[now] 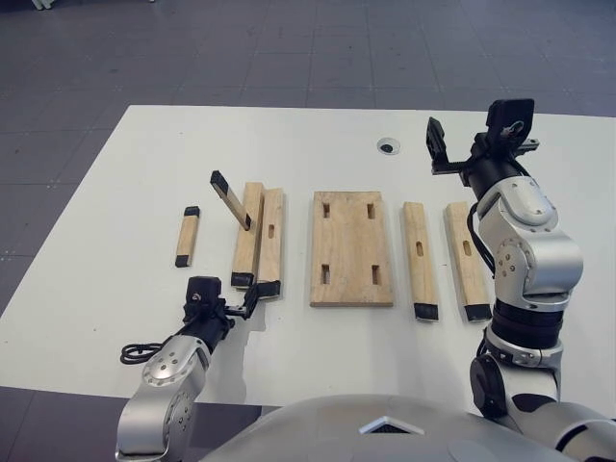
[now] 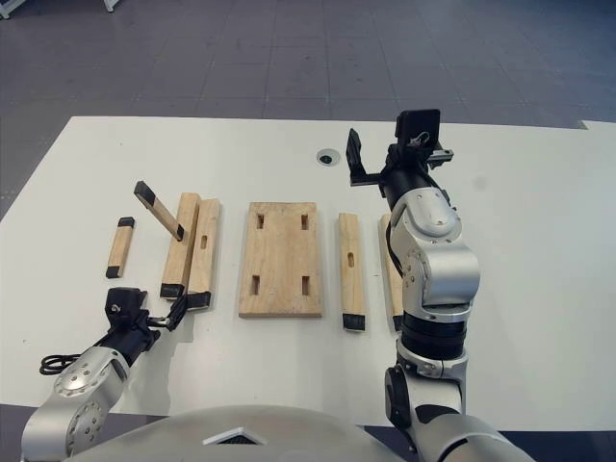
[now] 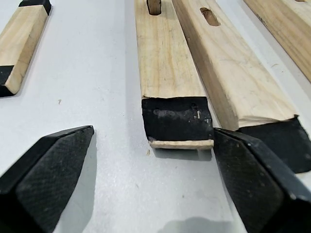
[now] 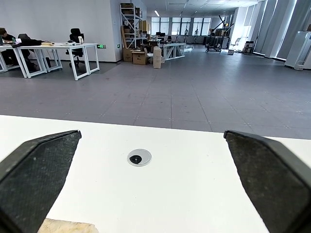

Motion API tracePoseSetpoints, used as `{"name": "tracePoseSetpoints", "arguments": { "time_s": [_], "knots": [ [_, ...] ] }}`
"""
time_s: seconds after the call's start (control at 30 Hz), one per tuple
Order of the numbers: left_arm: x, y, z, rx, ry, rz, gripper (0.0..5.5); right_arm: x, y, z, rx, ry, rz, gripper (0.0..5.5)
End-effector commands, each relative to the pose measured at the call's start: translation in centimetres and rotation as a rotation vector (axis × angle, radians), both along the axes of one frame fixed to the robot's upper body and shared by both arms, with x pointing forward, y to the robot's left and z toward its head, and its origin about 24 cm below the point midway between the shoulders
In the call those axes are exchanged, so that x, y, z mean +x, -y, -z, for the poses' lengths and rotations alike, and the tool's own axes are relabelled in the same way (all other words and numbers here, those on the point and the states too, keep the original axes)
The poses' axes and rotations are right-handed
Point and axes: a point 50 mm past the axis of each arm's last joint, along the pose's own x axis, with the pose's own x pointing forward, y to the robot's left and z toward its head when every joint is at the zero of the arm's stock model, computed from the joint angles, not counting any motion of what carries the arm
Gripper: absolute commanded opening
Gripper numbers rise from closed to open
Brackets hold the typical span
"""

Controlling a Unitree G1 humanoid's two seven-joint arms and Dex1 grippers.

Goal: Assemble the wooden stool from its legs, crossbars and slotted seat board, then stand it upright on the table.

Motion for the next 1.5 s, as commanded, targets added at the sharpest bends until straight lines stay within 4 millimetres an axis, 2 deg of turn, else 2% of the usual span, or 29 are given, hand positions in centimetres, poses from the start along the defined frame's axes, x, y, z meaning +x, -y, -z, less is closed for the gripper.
{"name": "tracePoseSetpoints", "arguments": {
  "time_s": [0.03,0.2,0.3,0.57,0.77,0.87,0.93,0.97,1.0,1.03,1.1,1.17,1.2,1.3,1.37,1.43,1.5],
  "knots": [
    [-4.3,-0.4,7.3,-0.116,-0.404,-0.038,4.43,0.4,-0.4,-0.5,0.0,0.01,-0.014,5.5],
    [-2.4,-1.9,8.2,-0.029,-0.418,-0.046,4.43,0.5,-0.6,-0.6,-0.001,0.016,-0.023,5.5],
    [-2.4,-1.9,8.5,0.009,-0.471,-0.035,4.43,0.6,-0.7,-0.8,-0.003,0.021,-0.028,5.5],
    [-2.6,-0.8,7.1,-0.019,-0.515,0.024,3.14,0.5,-0.7,-1.0,0.004,0.029,-0.024,5.5],
    [-2.6,-0.4,7.0,-0.022,-0.521,0.04,2.16,0.6,-0.6,-1.2,0.008,0.032,-0.014,5.5],
    [-2.4,-0.7,7.5,-0.005,-0.505,0.036,2.07,0.7,-0.5,-1.3,0.013,0.035,-0.006,5.5],
    [-1.4,-1.6,7.1,-0.004,-0.431,0.017,2.07,0.8,-0.2,-1.5,0.046,0.042,0.009,5.5],
    [-0.4,-2.0,6.4,-0.019,-0.368,-0.002,2.07,1.0,0.0,-1.6,0.073,0.043,0.014,5.5],
    [1.5,-2.3,5.0,-0.046,-0.264,-0.027,2.07,1.2,0.3,-1.8,0.107,0.04,0.018,5.5],
    [4.5,-2.5,2.1,-0.087,-0.11,-0.049,2.07,1.6,0.9,-2.0,0.145,0.034,0.025,5.5],
    [9.8,-2.8,-5.3,-0.075,0.204,-0.011,2.07,2.6,2.1,-2.8,0.23,0.031,0.024,5.5],
    [12.6,-3.3,-10.9,-0.063,0.382,0.02,2.07,3.7,2.6,-4.1,0.315,0.04,-0.039,5.5],
    [13.6,-3.1,-13.0,-0.126,0.439,0.053,2.07,4.1,2.3,-5.2,0.414,0.053,-0.162,5.5],
    [15.7,-0.1,-17.8,-0.515,0.551,0.29,2.07,4.4,0.9,-8.0,0.756,0.065,-0.606,5.5],
    [16.0,1.9,-20.1,-0.766,0.588,0.495,2.07,4.1,0.0,-9.6,0.872,0.068,-0.852,5.5],
    [16.0,3.4,-21.1,-0.997,0.567,0.661,2.07,3.2,-1.5,-11.1,0.92,0.069,-1.104,5.5],
    [15.7,4.3,-21.1,-1.107,0.532,0.764,2.07,2.5,-2.4,-11.6,0.931,0.051,-1.267,5.5]
  ]
}}
